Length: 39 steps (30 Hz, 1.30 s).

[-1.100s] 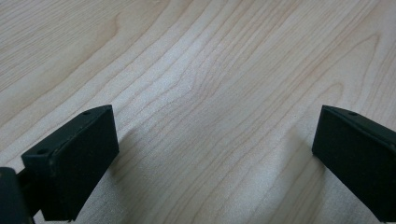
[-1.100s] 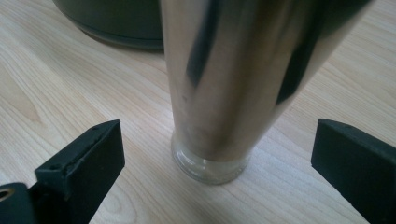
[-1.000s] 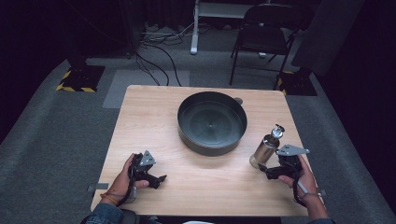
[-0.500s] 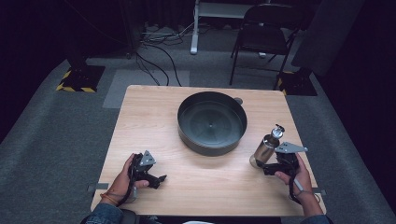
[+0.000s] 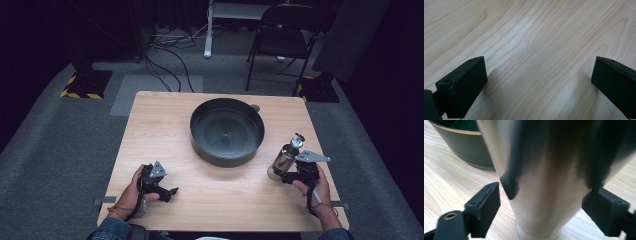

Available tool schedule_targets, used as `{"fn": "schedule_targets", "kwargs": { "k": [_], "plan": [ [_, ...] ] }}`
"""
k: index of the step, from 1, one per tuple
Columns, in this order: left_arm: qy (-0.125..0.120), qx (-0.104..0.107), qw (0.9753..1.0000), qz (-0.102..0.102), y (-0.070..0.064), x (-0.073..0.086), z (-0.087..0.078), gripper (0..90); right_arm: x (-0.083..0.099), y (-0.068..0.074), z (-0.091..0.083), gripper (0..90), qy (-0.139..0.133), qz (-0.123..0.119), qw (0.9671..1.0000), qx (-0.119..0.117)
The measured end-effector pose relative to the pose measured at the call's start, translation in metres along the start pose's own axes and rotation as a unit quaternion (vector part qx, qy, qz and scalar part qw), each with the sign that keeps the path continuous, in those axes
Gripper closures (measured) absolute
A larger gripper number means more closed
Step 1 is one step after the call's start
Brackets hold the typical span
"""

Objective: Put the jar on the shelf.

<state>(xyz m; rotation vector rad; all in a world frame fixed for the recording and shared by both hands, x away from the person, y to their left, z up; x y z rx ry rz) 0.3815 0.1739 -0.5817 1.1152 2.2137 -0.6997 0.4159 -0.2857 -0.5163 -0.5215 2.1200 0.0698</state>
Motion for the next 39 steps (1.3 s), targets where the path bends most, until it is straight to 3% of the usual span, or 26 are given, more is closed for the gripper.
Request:
{"fn": "schedule_targets", "kwargs": {
  "k": [3, 21, 39],
  "plan": [
    [0.000, 0.000, 1.0000, 0.000, 0.000, 0.000, 0.000, 0.1, 0.000, 0.000, 0.002, 23.8, 0.001, 0.003, 1.0000, 0.002],
    [0.000, 0.000, 1.0000, 0.000, 0.000, 0.000, 0.000, 0.1, -0.001, 0.001, 0.012, 31.6, -0.008, 0.026, 0.9996, -0.002],
    [0.000, 0.000, 1.0000, 0.000, 0.000, 0.000, 0.000, 0.1, -0.003, 0.002, 0.012, 34.6, -0.022, 0.020, 0.9994, 0.016]
  ]
}}
Point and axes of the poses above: each handheld gripper's, and its own axes: z roughly forward along the jaws, x roughly out of its underside, y roughly to its left, the point moved 5 cm from there along z, roughly forward along the jaws, and after that the axes turned 15 degrees about x, right-handed, at the moved point
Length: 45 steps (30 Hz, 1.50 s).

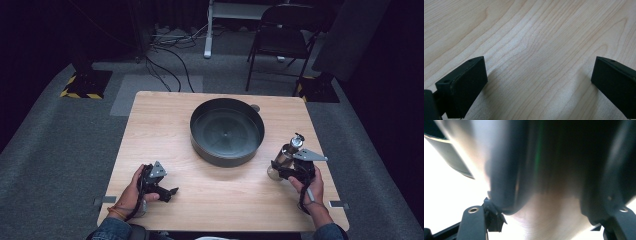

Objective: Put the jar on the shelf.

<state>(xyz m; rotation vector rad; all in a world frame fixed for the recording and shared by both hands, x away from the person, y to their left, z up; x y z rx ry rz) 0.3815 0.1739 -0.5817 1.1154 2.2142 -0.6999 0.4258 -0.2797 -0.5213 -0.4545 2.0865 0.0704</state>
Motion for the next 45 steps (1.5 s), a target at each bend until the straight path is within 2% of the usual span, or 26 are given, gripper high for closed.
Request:
{"fn": "schedule_targets", "kwargs": {
  "k": [13, 22, 28, 35, 45],
  "plan": [
    [0.000, 0.000, 1.0000, 0.001, 0.000, 0.000, 0.000, 0.1, -0.003, -0.003, -0.001, 34.7, -0.002, -0.001, 0.9999, 0.012],
    [0.000, 0.000, 1.0000, 0.000, 0.000, 0.000, 0.000, 0.1, -0.011, -0.002, -0.005, 34.8, -0.009, -0.005, 0.9999, 0.010],
    [0.000, 0.000, 1.0000, 0.001, 0.000, 0.000, 0.000, 0.1, -0.023, -0.001, -0.012, 34.8, -0.023, -0.011, 0.9996, 0.011],
    [0.001, 0.001, 1.0000, 0.001, 0.000, 0.000, 0.000, 0.1, -0.038, 0.000, -0.020, 34.8, -0.037, -0.004, 0.9993, 0.003],
    [0.000, 0.001, 1.0000, 0.001, 0.000, 0.000, 0.000, 0.0, -0.070, 0.001, -0.032, 34.8, -0.052, -0.018, 0.9985, 0.002]
  ]
}}
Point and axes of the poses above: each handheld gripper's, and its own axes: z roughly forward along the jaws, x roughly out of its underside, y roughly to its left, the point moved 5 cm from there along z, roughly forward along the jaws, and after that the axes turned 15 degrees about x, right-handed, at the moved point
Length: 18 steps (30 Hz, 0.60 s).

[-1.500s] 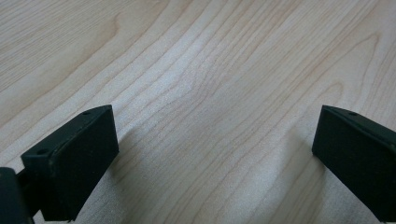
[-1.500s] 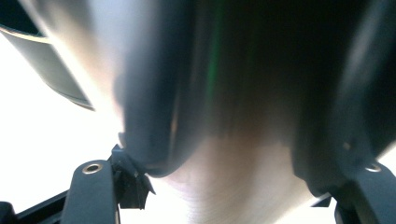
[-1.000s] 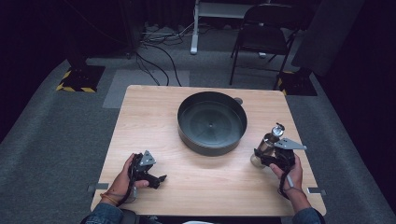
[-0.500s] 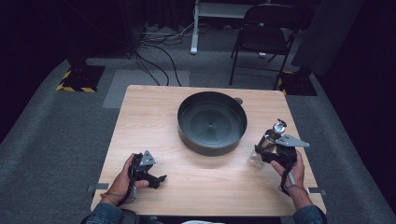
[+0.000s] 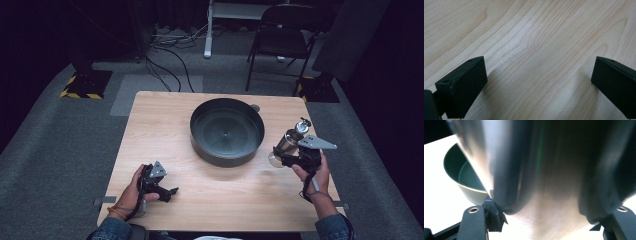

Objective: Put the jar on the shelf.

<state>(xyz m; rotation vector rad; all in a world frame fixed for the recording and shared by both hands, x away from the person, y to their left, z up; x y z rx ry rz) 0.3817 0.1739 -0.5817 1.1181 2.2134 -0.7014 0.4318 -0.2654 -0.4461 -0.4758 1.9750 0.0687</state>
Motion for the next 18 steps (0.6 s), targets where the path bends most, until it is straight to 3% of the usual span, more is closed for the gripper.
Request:
{"fn": "schedule_targets", "kwargs": {
  "k": [18],
  "plan": [
    [0.000, 0.000, 1.0000, 0.000, 0.000, 0.000, 0.000, 0.0, -0.049, 0.015, 0.000, 34.8, -0.014, -0.020, 0.9995, -0.019]
  ]
}}
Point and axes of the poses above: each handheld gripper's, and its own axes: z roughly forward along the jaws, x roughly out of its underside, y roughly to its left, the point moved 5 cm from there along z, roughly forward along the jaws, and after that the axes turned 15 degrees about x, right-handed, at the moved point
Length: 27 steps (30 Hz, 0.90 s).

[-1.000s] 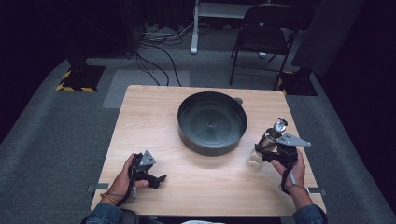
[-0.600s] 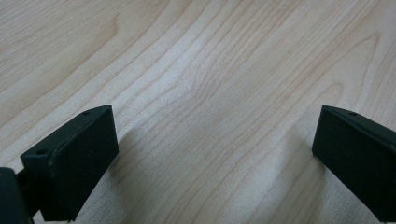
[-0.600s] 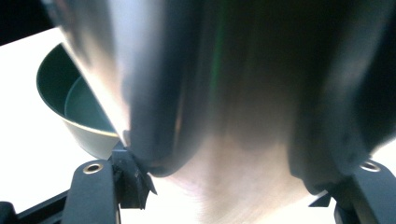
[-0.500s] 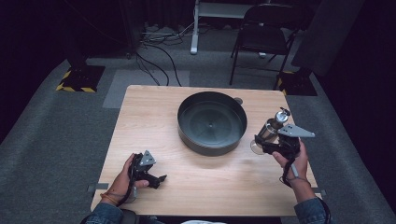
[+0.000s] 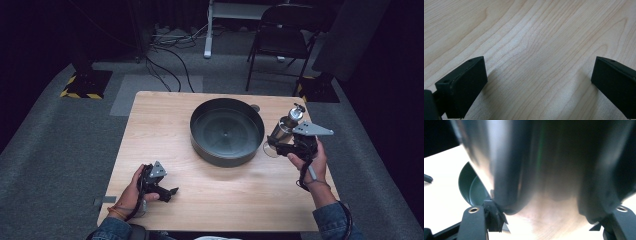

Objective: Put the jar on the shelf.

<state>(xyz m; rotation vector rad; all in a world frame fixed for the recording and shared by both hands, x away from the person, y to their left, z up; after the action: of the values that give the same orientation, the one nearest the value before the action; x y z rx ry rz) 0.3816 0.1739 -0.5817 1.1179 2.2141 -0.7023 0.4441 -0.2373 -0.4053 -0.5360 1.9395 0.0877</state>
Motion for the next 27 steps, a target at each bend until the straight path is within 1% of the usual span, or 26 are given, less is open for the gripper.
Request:
{"fn": "schedule_targets", "kwargs": {
  "k": [4, 9, 11, 16, 21, 27],
  "plan": [
    [0.000, 0.000, 1.0000, 0.000, 0.000, 0.000, 0.000, 0.0, -0.008, 0.003, 0.002, 34.7, -0.001, -0.006, 1.0000, -0.002],
    [0.000, 0.000, 1.0000, 0.000, 0.000, 0.000, 0.000, 0.0, -0.017, 0.008, 0.006, 34.7, -0.005, -0.005, 0.9999, -0.009],
    [0.000, 0.000, 1.0000, 0.000, 0.000, 0.000, 0.000, 0.0, -0.021, 0.010, 0.008, 34.7, -0.008, -0.009, 0.9999, -0.008],
    [0.001, 0.000, 1.0000, 0.000, 0.000, 0.000, 0.000, 0.0, -0.029, 0.018, 0.015, 34.7, -0.010, -0.011, 0.9998, -0.014],
    [0.000, 0.000, 1.0000, 0.000, 0.000, 0.000, 0.000, 0.0, -0.035, 0.026, 0.022, 34.7, -0.014, -0.018, 0.9996, -0.018],
    [0.000, 0.001, 1.0000, 0.001, 0.000, 0.000, 0.000, 0.0, -0.040, 0.033, 0.031, 34.7, -0.016, -0.018, 0.9995, -0.020]
  ]
}}
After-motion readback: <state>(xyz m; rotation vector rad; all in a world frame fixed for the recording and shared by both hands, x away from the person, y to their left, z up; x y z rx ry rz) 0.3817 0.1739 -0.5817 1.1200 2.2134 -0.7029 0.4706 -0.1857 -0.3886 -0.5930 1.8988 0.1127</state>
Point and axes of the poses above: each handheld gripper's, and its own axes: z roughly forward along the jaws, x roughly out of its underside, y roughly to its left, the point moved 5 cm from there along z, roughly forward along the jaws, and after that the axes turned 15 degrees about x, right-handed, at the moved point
